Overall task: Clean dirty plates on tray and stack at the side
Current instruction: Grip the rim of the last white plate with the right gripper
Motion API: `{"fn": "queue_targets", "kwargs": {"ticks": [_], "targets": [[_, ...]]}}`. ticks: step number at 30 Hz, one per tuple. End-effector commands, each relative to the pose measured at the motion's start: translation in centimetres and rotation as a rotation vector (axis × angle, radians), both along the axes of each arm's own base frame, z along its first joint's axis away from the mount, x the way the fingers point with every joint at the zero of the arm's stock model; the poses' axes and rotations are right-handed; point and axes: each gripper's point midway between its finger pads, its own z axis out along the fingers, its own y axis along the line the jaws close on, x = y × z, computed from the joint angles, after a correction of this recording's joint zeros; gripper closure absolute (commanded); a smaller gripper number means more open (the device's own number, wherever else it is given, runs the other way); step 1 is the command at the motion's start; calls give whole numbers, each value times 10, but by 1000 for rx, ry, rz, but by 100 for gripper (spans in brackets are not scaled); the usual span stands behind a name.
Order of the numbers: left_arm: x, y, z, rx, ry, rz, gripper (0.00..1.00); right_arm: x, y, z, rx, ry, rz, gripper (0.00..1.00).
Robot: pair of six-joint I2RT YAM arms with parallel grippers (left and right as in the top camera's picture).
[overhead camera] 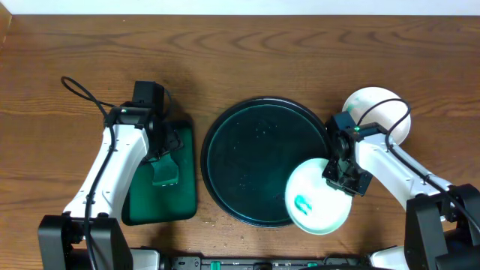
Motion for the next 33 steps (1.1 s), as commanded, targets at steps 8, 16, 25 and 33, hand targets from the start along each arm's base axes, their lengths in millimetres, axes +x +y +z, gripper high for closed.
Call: {"fn": "queue_targets", "kwargs": {"ticks": [8,16,25,33], "targets": [[-4,2,-3,6,14,-2,22,48,34,39,64,-153,177,73],[-4,2,-4,6,14,-2,22,42,69,43,141,-155,324,86],[-4,2,-4,6,15,-2,22,14,97,43,149,-102,473,89],[-4,2,-4,6,15,-2,22,7,108,37,190,-95,485,99]]}}
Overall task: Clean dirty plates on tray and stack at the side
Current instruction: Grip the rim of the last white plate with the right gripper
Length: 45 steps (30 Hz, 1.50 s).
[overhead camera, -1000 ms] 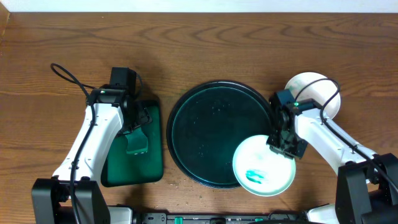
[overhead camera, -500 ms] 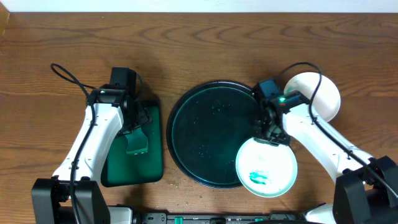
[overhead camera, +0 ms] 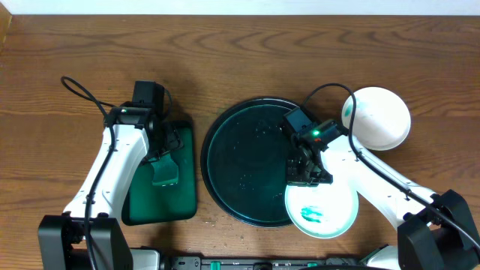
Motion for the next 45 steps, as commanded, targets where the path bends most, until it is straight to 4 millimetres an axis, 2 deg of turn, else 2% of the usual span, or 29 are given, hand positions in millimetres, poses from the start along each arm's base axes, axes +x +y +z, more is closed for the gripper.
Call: {"fn": "queue_targets", "kwargs": {"ticks": [1,10,16,23,29,35,39,40,45], "targets": [[-4,2,-3,6,15,-2,22,-2,3,-2,17,4,2,99],[-4,2,-4,6,15,-2,22,-4,12,-33,28,69,0,99],[-4,2,-3,6,15,-2,22,14,23,-44,61,17,1,99],[-4,2,-4,7,15,-1,22,42,41,-42,134,-98,5,99],[-4,2,-3,6,15,-2,22,68,39,-40,98,-223,-1,97],[-4,2,-4,6,16,-2,22,98,47,-32,118,-361,15,89],[-4,2,-3,7,15,-2,22,114,52,-25,138,-430,31,81],[-4,2,-3,7,15,-2,22,116,53,-24,141,-440,37,75],[-4,2,-3,7,15,-2,22,128,47,-4,105,-442,134,73]]}}
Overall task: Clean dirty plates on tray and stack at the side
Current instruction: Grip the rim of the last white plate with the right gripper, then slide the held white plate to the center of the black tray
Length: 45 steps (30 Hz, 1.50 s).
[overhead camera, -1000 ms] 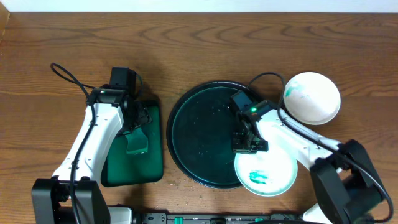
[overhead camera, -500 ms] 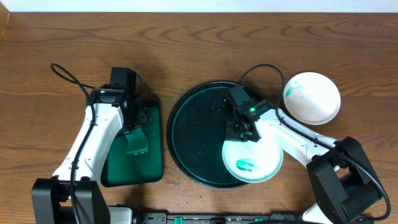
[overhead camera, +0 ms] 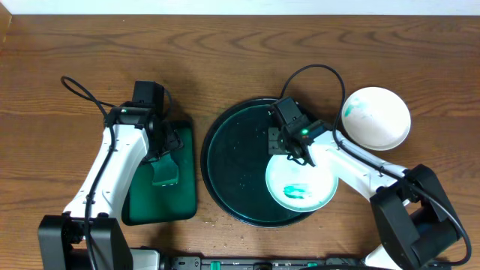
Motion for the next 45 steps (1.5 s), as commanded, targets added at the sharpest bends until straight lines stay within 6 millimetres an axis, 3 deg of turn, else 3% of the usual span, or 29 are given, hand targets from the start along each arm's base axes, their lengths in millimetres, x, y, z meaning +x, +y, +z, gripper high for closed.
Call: {"fn": "queue_targets", "kwargs": {"ticks": [1,6,10,13,17,25,35,45], "targets": [[-4,2,-4,7,16,-2,22,19,-5,28,-54,-40,76,73],[-4,2,-3,7,15,-3,22,15,-38,75,-214,44,117,82],[-4,2,-3,7,15,-2,22,12,-48,97,-245,78,325,74],[-4,2,-3,7,15,-2,21,8,-57,88,-230,110,443,73],[-4,2,-3,7,15,-2,21,4,-76,68,-178,185,440,72],[-4,2,-3,7,15,-2,21,-25,-51,60,240,252,678,66],[-4,2,-3,7,15,-2,21,-19,-73,27,124,354,537,70],[-4,2,-3,7,16,-2,21,-19,-87,-6,136,449,489,71]]}}
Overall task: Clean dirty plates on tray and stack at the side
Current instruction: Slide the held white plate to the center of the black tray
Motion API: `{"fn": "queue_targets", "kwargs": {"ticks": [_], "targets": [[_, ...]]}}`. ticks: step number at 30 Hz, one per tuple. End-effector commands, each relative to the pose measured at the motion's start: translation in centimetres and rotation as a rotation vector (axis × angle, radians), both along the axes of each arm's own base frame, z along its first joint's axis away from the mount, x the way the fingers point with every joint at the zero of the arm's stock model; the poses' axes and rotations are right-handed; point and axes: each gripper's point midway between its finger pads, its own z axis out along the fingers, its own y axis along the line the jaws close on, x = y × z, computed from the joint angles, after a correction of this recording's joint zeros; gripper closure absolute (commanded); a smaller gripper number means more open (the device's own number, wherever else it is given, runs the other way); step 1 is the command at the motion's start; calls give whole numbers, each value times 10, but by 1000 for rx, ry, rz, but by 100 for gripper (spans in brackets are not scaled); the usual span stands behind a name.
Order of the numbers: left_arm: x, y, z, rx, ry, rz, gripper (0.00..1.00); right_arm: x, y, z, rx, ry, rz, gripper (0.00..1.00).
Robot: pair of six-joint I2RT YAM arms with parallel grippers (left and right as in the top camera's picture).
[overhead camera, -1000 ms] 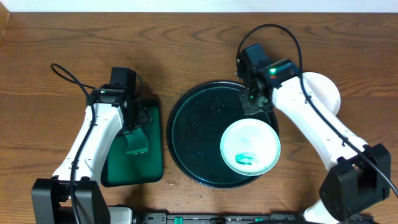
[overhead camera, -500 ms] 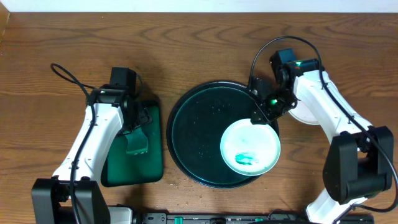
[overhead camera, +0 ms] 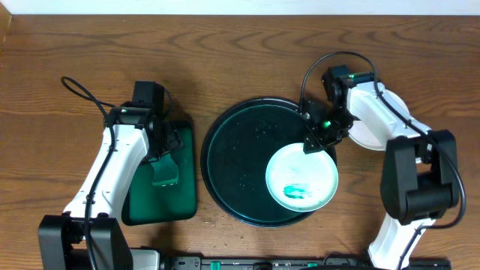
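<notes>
A white plate (overhead camera: 301, 178) smeared with green lies flat in the lower right part of the round dark tray (overhead camera: 240, 161). My right gripper (overhead camera: 313, 142) hovers at the plate's upper right rim, apparently open and holding nothing. A second white plate (overhead camera: 382, 127) rests on the table to the right of the tray, partly hidden by the right arm. At the left, my left gripper (overhead camera: 161, 159) points down over a green mat (overhead camera: 142, 202), shut on a pale green sponge (overhead camera: 164, 175).
The table's front edge runs close below the tray and the mat. A black cable (overhead camera: 82, 94) loops on the table behind the left arm. Bare wood lies along the back of the table.
The right gripper has left the smeared plate's upper left rim and now stands at its upper right rim. The plate stays where it was on the tray. The left arm has not moved.
First the right gripper held the smeared plate half off the tray's lower right edge. Then the plate was lower, at the tray's front right rim. Later it lay fully on the tray with the gripper at its rim. Now the gripper has shifted right and the plate lies free.
</notes>
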Motion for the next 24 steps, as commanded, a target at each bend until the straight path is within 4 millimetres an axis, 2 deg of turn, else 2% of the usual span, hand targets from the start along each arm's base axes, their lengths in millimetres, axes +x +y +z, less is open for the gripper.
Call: {"fn": "queue_targets", "kwargs": {"ticks": [1,7,12,17,24], "targets": [[-4,2,-3,7,15,-2,21,0,-8,-7,-10,26,-36,71],[-4,2,-3,7,14,-2,21,1,-7,-6,5,27,-40,73],[-2,2,-3,6,8,-2,21,-3,4,0,83,27,10,74],[-2,2,-3,6,8,-2,21,-4,13,5,157,10,61,66],[-2,2,-3,7,7,-2,21,-1,17,13,193,-16,83,60]]}}
